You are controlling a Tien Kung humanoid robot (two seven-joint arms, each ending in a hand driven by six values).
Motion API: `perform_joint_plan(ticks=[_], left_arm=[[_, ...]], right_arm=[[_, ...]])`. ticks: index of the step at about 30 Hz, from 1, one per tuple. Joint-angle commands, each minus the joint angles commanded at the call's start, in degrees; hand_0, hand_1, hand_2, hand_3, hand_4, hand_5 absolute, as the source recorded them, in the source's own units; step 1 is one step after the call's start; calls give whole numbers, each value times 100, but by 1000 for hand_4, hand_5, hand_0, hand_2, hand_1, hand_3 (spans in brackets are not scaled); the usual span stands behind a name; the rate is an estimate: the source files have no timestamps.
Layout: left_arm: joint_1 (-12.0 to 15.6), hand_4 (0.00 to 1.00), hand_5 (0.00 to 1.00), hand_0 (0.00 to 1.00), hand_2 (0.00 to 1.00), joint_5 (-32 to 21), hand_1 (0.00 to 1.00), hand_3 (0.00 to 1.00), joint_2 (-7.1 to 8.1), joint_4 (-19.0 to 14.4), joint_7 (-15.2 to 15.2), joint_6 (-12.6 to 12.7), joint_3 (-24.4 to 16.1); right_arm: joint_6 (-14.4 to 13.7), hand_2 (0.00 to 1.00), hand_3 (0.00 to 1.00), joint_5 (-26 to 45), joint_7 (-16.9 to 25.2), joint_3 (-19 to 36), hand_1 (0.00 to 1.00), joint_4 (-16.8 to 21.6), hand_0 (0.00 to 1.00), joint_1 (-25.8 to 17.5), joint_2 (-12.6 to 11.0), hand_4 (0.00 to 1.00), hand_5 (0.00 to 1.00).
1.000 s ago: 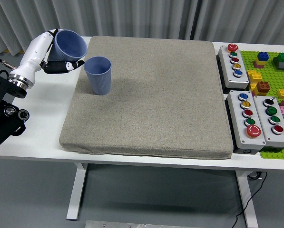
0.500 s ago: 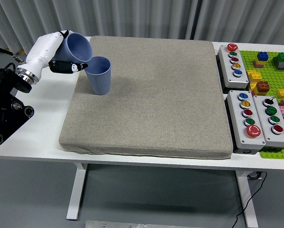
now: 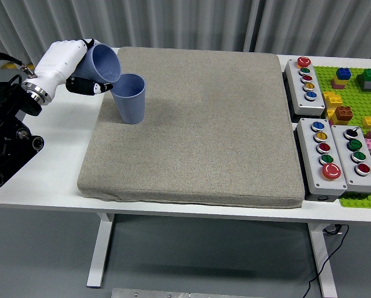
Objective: Pick cup pour cup place
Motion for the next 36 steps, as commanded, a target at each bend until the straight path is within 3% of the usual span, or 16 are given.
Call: perform_joint_plan(ticks=[22,36], left_arm=[[-297,838,150,579,511,658,506,524,52,-7,260,-337,188],[-495,848,168,578,511,759,506,524,205,-5,281,-559,535]], right_arm=[[-4,510,589,29,7,-22,603,-3,640,4,-14,2,2],[2,510,589,19,3,-20,604,-1,640,-21,-22,2,2]])
